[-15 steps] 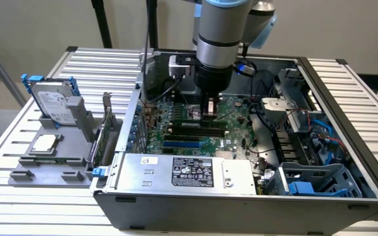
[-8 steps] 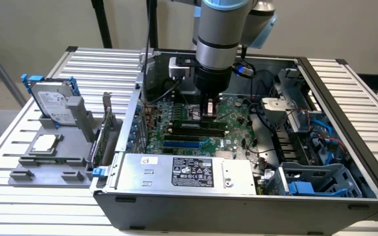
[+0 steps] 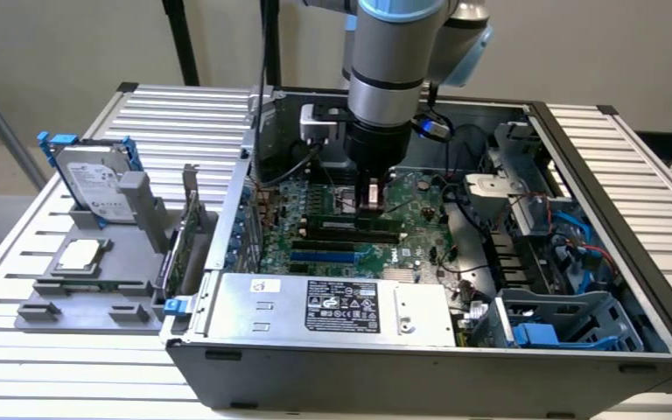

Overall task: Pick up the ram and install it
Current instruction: 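Insert the ram into the slot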

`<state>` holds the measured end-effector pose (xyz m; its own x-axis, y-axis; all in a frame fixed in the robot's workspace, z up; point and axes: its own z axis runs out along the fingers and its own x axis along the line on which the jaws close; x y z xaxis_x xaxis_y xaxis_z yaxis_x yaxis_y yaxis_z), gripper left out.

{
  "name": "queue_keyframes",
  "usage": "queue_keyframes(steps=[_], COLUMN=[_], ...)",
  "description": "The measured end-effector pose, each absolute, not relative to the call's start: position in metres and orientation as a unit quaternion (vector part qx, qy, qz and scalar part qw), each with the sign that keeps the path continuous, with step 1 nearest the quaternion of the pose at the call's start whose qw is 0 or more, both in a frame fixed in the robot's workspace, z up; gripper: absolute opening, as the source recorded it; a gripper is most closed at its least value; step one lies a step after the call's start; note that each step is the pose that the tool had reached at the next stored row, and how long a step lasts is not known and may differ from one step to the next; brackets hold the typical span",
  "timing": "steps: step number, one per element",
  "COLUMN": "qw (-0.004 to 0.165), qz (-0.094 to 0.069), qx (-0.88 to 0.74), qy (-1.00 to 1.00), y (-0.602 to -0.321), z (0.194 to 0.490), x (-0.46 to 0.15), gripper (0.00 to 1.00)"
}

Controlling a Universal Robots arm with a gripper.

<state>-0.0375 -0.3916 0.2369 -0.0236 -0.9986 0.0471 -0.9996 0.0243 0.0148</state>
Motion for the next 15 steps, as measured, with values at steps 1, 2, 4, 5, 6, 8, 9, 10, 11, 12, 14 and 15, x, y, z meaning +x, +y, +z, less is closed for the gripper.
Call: queue_keyframes(steps=[1,2,4,5,6,8,9,10,11,12,14,15], qw=[0.023,0.023,0.024,0.024,0.025,0.024,0.024,0.024,0.025,0.025,0.025,0.025], qz=[0.012,0.013,0.014,0.014,0.014,0.014,0.014,0.014,0.014,0.013,0.013,0.013], qx=[0.698,0.698,0.698,0.698,0.698,0.698,0.698,0.698,0.698,0.698,0.698,0.698], qy=[-0.715,-0.715,-0.715,-0.715,-0.715,-0.715,-0.715,-0.715,-0.715,-0.715,-0.715,-0.715], y=[-0.3916,-0.3916,-0.3915,-0.3915,-0.3915,-0.3913,-0.3911,-0.3909,-0.3907,-0.3904,-0.3898,-0.3894], z=[0.2363,0.2357,0.2348,0.2345,0.2342,0.2337,0.2335,0.2333,0.2333,0.2332,0.2331,0.2330], x=[-0.0375,-0.0375,-0.0376,-0.0376,-0.0377,-0.0377,-0.0378,-0.0377,-0.0378,-0.0378,-0.0378,-0.0378], gripper=[0.14,0.14,0.14,0.14,0.14,0.14,0.14,0.14,0.14,0.14,0.14,0.14])
